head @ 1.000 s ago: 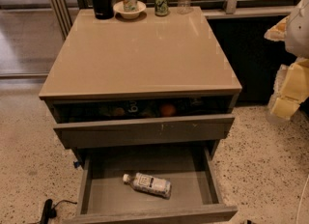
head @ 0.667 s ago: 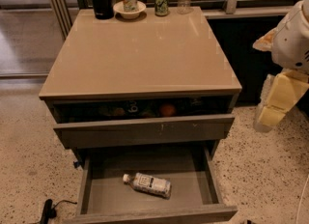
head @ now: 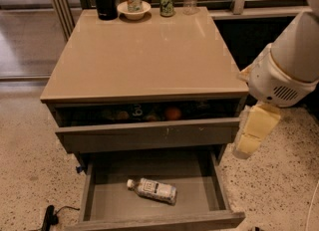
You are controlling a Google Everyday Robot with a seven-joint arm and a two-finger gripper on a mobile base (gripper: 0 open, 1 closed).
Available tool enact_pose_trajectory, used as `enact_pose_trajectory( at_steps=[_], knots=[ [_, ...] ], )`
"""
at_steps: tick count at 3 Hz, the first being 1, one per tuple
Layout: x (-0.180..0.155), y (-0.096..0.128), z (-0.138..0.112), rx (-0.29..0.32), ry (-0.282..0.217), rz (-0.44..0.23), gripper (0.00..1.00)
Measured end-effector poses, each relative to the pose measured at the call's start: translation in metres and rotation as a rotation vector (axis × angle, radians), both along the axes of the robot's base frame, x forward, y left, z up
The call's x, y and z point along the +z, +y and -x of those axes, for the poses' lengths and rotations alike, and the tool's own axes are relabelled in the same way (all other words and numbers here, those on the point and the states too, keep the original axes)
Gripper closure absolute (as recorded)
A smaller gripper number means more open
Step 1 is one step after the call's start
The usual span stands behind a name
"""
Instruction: Pick blue plastic bottle from middle drawer and place on counter
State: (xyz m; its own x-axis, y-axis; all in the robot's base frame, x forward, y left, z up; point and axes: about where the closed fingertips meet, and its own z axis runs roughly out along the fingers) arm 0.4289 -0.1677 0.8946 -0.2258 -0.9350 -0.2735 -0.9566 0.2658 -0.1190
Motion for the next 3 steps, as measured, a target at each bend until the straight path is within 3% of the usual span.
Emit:
enact_pose_trajectory(
  at_steps=[1, 2, 3],
  knots=[
    [-0.03, 0.015, 0.011, -0.002, 0.018, -0.023, 0.0],
    [-0.089, 0.031, 0.012, -0.051, 0.005, -0.055, 0.0],
    [-0.083, 0.031, 0.012, -0.048, -0.001, -0.053, 0.0]
  ],
)
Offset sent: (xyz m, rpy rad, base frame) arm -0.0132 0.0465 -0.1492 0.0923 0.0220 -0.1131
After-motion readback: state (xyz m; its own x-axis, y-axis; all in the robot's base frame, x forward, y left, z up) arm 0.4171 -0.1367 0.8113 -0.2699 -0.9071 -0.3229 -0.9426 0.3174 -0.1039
